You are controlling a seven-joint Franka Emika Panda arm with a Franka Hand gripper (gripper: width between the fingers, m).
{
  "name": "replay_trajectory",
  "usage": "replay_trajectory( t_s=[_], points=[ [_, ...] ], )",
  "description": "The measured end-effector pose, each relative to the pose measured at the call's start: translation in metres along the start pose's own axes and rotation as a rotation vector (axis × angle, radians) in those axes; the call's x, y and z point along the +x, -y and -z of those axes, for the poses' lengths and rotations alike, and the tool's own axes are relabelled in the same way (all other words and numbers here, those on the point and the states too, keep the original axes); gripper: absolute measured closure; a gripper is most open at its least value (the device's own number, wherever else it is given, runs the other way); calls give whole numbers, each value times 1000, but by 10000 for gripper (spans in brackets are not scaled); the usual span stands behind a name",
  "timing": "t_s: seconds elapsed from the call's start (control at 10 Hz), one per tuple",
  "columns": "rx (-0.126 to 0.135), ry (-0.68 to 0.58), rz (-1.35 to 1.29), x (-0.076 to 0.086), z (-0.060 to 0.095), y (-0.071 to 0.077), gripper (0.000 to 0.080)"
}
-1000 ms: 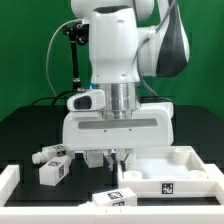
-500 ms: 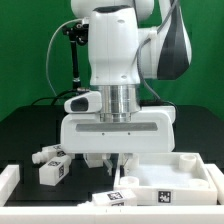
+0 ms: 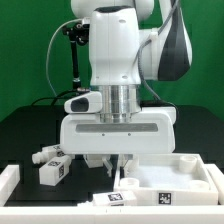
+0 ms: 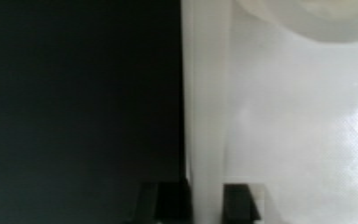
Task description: Assemble one leg
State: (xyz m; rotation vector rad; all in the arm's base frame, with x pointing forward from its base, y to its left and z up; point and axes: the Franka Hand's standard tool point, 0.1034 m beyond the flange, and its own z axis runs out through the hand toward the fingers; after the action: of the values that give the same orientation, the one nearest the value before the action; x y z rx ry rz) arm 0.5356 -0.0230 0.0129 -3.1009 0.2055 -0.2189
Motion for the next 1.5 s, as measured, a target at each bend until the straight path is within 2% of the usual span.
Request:
replay_trajectory(
  t_s=[0.1,0.2,0.3,0.4,0.5,0.6,0.7,1.1,1.2,1.3,1.4,1.5],
  points=[
    [0,0,0,0,0,0,745],
    [0,0,0,0,0,0,566],
    [8,12,9,3,10,0,399],
    [15,12,17,11,22,-1,399],
    [23,7,7,23,35,-4,235],
    [35,13,-17,36,45,-1,235],
    [37,3,-13,43,47,3,164],
    [36,10,-10,40,44,2,151],
    [39,30,-57,39,45,6,151],
    [42,53,-137,50,52,16,151],
    [41,40,-198,60,54,20,151],
    [54,43,-301,60,52,19,151]
  ],
)
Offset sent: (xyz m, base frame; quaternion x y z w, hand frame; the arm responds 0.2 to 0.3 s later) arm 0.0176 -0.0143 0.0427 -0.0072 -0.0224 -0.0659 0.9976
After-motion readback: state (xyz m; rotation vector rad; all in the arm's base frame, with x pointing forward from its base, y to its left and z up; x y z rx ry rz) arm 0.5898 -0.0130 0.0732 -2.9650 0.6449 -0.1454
